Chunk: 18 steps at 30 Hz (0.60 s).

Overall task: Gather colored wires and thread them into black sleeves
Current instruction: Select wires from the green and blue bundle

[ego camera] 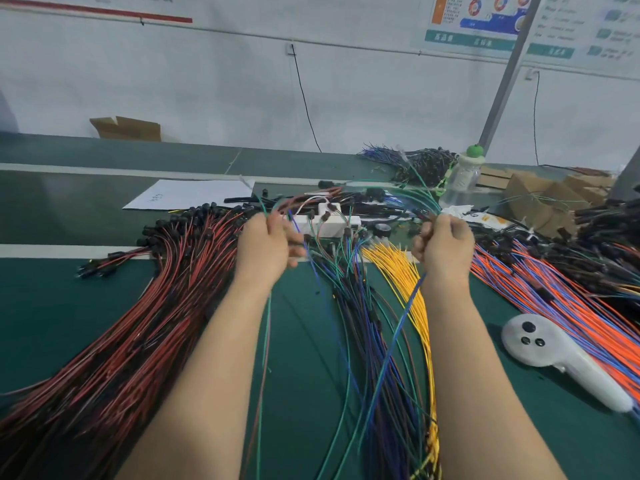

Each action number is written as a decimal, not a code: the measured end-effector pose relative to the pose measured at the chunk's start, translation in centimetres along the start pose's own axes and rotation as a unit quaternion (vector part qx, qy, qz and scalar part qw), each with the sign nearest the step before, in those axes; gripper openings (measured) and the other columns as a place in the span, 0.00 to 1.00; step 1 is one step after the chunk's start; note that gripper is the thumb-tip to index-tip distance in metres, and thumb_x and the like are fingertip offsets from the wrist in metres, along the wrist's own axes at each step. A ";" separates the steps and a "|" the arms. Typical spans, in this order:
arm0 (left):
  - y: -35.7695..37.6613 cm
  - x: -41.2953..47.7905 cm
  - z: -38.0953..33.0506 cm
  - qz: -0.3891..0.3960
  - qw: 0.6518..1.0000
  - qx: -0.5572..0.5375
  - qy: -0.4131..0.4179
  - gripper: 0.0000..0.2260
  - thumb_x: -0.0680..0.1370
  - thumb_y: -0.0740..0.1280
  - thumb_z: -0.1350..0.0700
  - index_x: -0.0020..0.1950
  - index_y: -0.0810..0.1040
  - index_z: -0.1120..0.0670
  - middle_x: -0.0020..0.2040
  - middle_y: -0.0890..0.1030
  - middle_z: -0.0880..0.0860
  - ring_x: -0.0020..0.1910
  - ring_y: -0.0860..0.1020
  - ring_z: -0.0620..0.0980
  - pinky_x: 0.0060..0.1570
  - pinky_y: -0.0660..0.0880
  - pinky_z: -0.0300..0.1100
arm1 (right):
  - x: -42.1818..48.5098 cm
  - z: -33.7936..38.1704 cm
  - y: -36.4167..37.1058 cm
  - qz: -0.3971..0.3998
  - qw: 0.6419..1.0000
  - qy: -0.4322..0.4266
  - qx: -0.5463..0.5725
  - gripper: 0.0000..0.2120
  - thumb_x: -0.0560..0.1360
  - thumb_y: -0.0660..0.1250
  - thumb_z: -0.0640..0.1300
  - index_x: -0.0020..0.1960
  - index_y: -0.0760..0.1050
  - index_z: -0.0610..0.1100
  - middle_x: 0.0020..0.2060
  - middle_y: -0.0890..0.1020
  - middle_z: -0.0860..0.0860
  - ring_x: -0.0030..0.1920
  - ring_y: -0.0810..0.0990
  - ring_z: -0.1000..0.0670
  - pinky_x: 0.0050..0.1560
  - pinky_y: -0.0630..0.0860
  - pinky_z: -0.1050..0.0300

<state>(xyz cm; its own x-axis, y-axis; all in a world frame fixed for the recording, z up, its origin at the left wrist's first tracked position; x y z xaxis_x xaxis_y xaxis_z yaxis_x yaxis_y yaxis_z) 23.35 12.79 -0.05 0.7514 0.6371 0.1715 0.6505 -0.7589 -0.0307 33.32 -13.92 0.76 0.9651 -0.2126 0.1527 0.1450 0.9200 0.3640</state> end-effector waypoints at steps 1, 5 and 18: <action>0.2 0.2 -1.3 -0.002 1.000 -0.011 0.028 0.11 0.83 0.53 0.56 0.42 0.68 0.53 0.35 0.78 0.51 0.20 0.71 0.42 0.22 0.65 0.35 | -0.3 0.5 0.4 0.009 1.000 -0.008 0.003 0.12 0.83 0.51 0.40 0.42 0.65 0.45 0.29 0.68 0.50 0.18 0.64 0.58 0.20 0.60 0.69; 2.5 0.8 -4.4 0.057 0.995 0.011 0.078 0.05 0.82 0.56 0.56 0.48 0.69 0.49 0.36 0.78 0.47 0.20 0.65 0.39 0.22 0.61 0.33 | -0.5 0.7 2.9 0.144 0.983 0.002 -0.111 0.11 0.83 0.54 0.40 0.44 0.71 0.45 0.23 0.71 0.53 0.18 0.66 0.57 0.21 0.61 0.66; -2.6 2.0 0.4 -0.050 0.996 -0.045 -0.051 0.09 0.80 0.59 0.61 0.40 0.71 0.54 0.35 0.75 0.51 0.26 0.66 0.45 0.21 0.62 0.34 | 1.1 -8.5 -2.5 0.034 0.914 0.063 -0.399 0.13 0.81 0.50 0.39 0.53 0.72 0.34 0.33 0.77 0.42 0.38 0.77 0.43 0.45 0.73 0.49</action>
<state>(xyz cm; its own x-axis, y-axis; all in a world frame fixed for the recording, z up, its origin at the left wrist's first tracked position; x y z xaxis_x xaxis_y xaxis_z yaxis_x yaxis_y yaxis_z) 23.19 16.07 -0.01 0.6937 0.7170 0.0691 0.7135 -0.6971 0.0710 35.88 -13.65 -7.75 0.9880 -0.1528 0.0245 0.1481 0.8878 -0.4358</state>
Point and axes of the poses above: each hand's wrist, its own x-axis towards the middle knuckle, its own y-axis out of the palm, z = x × y, the point moved 10 cm from there along x, towards the middle knuckle
